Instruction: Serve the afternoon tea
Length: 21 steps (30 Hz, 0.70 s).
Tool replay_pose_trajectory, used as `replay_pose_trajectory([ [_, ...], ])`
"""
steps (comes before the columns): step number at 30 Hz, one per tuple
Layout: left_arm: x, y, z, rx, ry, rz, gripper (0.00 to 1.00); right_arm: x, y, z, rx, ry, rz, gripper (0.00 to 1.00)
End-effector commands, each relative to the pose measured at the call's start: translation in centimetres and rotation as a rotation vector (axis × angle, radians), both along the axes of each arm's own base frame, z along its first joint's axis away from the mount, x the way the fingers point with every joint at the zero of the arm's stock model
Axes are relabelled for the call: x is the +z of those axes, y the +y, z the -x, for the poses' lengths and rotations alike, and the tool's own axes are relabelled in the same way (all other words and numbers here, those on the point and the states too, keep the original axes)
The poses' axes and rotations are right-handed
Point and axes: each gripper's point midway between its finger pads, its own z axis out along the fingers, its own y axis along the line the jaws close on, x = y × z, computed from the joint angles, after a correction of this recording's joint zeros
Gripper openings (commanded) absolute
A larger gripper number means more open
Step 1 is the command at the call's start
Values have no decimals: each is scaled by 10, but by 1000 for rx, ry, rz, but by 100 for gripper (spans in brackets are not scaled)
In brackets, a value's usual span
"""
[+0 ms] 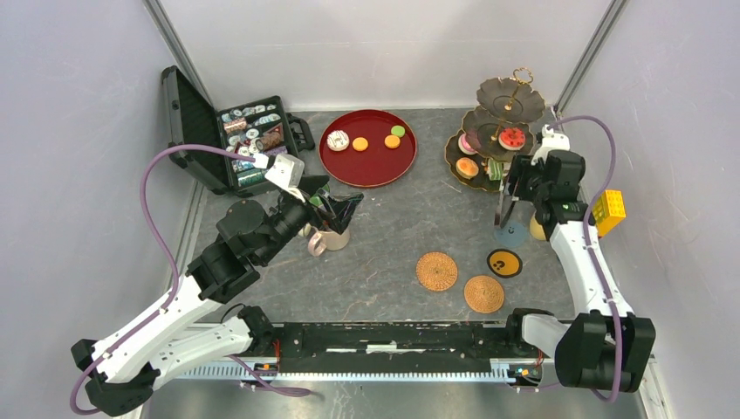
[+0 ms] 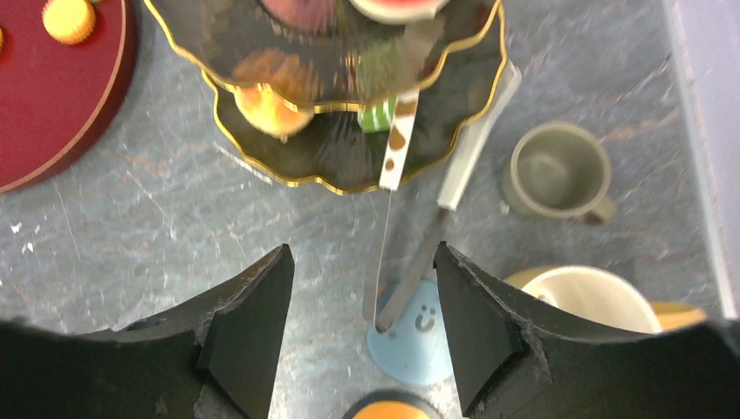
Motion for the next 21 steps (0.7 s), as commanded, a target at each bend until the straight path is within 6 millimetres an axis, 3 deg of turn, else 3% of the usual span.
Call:
replay_pose_trajectory([
  [1,24,2,3,-9,-63,25,100,-26,10,15,-11,92,-79,68],
  [8,24,2,3,-13,-64,28,100,-70,11,14,-93,212,-23,70],
  [9,24,2,4,-14,-64,28,100,-77,20,12,-71,231,-18,70],
  [11,25,2,3,-11,-66,28,100,-92,23,8,-63,267,-10,68],
  [21,20,0,1,-8,-58,16,100,-130,16,-5,-107,274,32,50],
])
